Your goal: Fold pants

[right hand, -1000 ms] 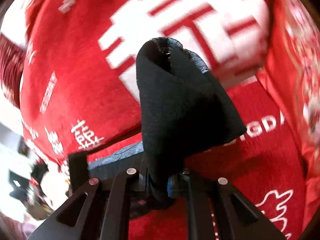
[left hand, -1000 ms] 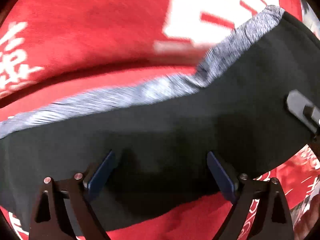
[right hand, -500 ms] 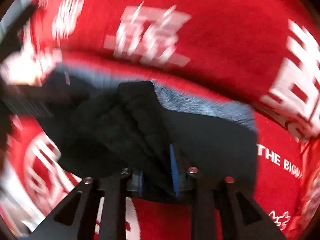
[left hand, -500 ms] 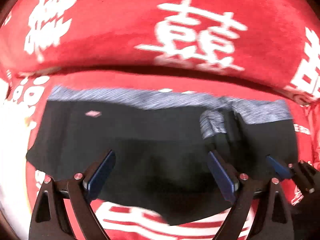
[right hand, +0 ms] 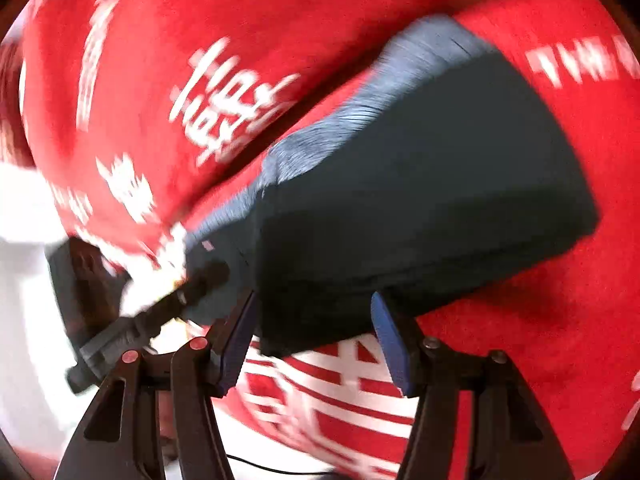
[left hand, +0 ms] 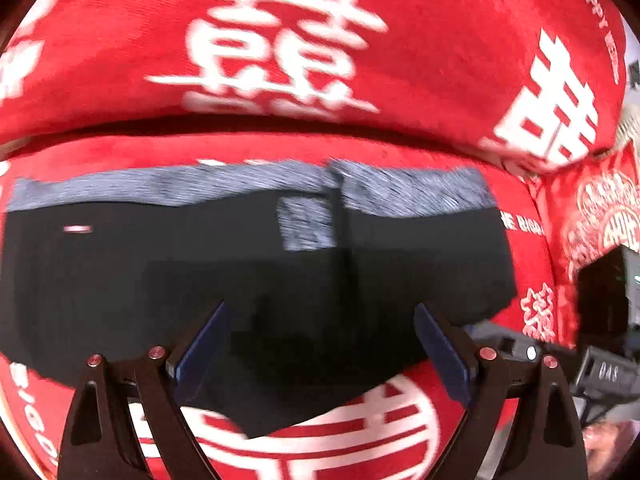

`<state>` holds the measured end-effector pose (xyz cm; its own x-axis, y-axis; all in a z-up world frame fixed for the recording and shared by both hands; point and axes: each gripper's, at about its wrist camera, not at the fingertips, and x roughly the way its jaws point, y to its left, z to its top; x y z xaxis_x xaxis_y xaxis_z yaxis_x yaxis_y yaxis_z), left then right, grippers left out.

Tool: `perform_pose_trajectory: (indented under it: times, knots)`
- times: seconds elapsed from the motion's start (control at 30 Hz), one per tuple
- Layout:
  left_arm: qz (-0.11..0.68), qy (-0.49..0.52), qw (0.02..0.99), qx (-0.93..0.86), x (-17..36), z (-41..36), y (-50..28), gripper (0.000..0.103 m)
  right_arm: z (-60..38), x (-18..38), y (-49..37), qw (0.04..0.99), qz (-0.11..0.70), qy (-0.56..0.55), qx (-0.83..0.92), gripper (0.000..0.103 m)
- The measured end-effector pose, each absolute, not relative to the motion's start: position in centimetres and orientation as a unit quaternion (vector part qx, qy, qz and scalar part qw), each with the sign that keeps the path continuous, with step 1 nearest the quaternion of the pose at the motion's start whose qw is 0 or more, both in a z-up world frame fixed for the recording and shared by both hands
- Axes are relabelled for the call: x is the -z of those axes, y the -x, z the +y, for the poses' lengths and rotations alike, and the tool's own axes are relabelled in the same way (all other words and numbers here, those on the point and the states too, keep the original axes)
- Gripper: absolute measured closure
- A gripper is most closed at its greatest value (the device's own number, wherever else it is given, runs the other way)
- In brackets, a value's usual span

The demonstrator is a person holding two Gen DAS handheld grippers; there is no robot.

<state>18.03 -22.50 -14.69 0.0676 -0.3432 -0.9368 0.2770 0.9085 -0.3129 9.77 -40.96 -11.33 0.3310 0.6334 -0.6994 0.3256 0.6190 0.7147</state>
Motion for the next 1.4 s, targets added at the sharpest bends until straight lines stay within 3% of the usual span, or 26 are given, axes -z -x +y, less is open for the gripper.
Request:
perform_pose_trajectory:
  times: [0.13, 0.23, 0.27, 0.3, 0.33, 0.53, 0.6, 0.73, 0.83, 0.97, 1.13, 1.27, 1.37, 1.4]
  knots:
    - [0.658, 0.019, 0.715, 0.236, 15.9, -25.0, -18.0, 0.01, -42.2, 14.4, -9.3, 0.649, 0.535, -0.533, -0.095, 0.047]
    - [0.661, 0.012, 0.708, 0.249, 17.6, -25.7, -18.3, 0.01, -42.9, 16.1, -9.1, 0.622, 0.519, -0.581, -0.077, 0.059]
    - [0.662, 0.012, 0.706, 0.253, 18.0, -26.0, -18.4, 0.019, -43.0, 16.6, -8.9, 0.614, 0.514, -0.595, -0.073, 0.067]
    - [0.664, 0.011, 0.702, 0.258, 18.3, -26.4, -18.5, 0.038, -43.2, 17.1, -8.9, 0.605, 0.509, -0.609, -0.069, 0.09]
    - [0.67, 0.009, 0.694, 0.261, 18.5, -26.8, -18.4, 0.044, -43.2, 17.9, -8.9, 0.592, 0.509, -0.622, -0.062, 0.098]
    - [0.644, 0.004, 0.724, 0.248, 14.7, -25.8, -16.1, 0.042, -42.0, 14.3, -9.3, 0.622, 0.517, -0.577, -0.115, 0.099]
    - [0.634, -0.026, 0.744, 0.212, 14.8, -25.1, -15.0, 0.012, -41.3, 14.2, -9.0, 0.625, 0.539, -0.551, -0.122, 0.099]
    - [0.657, -0.035, 0.735, 0.163, 17.6, -23.8, -14.7, 0.01, -39.8, 17.5, -10.0, 0.628, 0.587, -0.501, -0.104, 0.099]
    - [0.657, -0.025, 0.739, 0.146, 17.7, -22.8, -14.8, 0.01, -38.8, 16.2, -11.8, 0.647, 0.615, -0.429, -0.14, 0.094]
    - [0.641, -0.033, 0.754, 0.138, 15.6, -22.6, -15.3, 0.01, -37.7, 10.9, -12.8, 0.676, 0.629, -0.311, -0.226, 0.049]
    - [0.614, -0.035, 0.772, 0.161, 13.2, -25.2, -17.2, 0.01, -44.6, 6.0, -14.6, 0.761, 0.549, -0.29, -0.187, 0.048]
    - [0.611, -0.044, 0.767, 0.19, 14.5, -29.1, -19.0, 0.01, -50.8, 10.4, -16.8, 0.753, 0.571, -0.309, -0.108, 0.048]
    - [0.621, -0.064, 0.758, 0.189, 16.6, -30.7, -19.1, 0.01, -51.4, 14.8, -17.6, 0.699, 0.606, -0.355, -0.134, 0.069]
    - [0.629, -0.075, 0.753, 0.179, 17.4, -31.0, -19.0, 0.01, -51.6, 15.3, -17.5, 0.692, 0.607, -0.368, -0.131, 0.072]
